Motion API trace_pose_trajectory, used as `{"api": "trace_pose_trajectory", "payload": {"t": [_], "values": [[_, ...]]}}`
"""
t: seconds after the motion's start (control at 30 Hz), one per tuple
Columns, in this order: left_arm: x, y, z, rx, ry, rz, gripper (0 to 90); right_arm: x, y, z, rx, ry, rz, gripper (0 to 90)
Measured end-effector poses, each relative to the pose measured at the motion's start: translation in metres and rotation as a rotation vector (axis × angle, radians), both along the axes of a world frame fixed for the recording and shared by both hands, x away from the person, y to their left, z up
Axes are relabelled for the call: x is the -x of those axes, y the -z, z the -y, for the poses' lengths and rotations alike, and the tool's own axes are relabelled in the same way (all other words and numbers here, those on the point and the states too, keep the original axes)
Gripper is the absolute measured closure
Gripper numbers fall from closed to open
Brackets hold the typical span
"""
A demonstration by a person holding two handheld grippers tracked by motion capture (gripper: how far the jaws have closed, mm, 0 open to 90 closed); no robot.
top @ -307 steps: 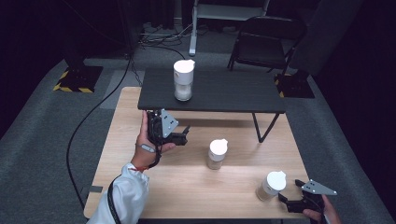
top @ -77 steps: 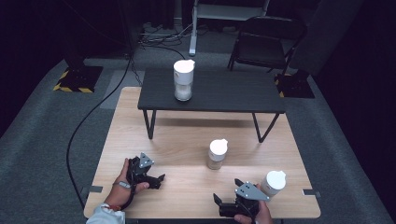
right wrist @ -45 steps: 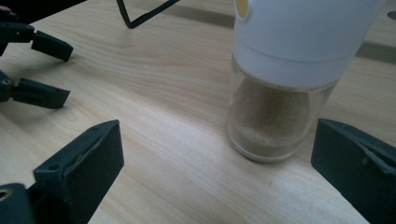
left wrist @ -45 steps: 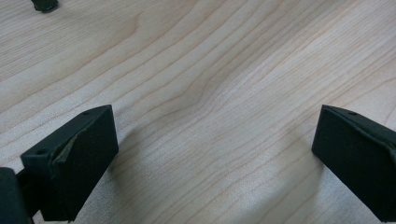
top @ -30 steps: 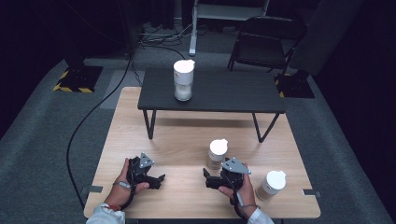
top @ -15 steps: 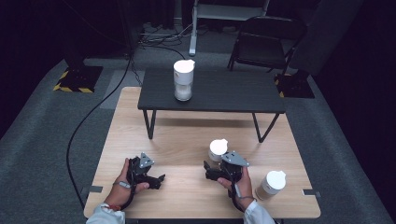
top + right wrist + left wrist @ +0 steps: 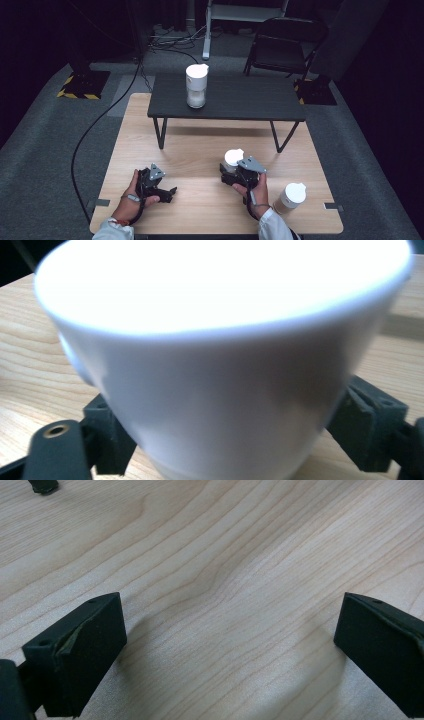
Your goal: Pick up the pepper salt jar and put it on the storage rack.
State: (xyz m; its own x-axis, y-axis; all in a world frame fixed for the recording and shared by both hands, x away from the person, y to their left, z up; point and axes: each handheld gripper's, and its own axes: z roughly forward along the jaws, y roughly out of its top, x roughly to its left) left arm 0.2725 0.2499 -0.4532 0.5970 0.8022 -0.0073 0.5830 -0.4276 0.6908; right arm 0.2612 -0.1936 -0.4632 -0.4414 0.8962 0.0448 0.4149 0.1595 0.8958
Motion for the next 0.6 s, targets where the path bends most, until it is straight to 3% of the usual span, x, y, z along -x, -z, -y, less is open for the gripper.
{"api": "trace_pose_trajectory", "payload": {"t": [0.1,0.33,0.6], "values": [[0.0001,0.0001,0.0,0.001,-0.001,0.0,0.1,-0.0003,0.0016,0.0001,-0.006,-0.02,0.009,28.1],[0.0,0.0,0.0001,0.0,0.0,0.0,0.1,-0.0004,-0.001,-0.0021,0.025,-0.024,0.026,29.3],[0.0,0.0,0.0,0.0,0.0,0.0,0.1,0.0005,-0.0047,-0.0006,0.025,-0.023,0.033,29.4]]}}
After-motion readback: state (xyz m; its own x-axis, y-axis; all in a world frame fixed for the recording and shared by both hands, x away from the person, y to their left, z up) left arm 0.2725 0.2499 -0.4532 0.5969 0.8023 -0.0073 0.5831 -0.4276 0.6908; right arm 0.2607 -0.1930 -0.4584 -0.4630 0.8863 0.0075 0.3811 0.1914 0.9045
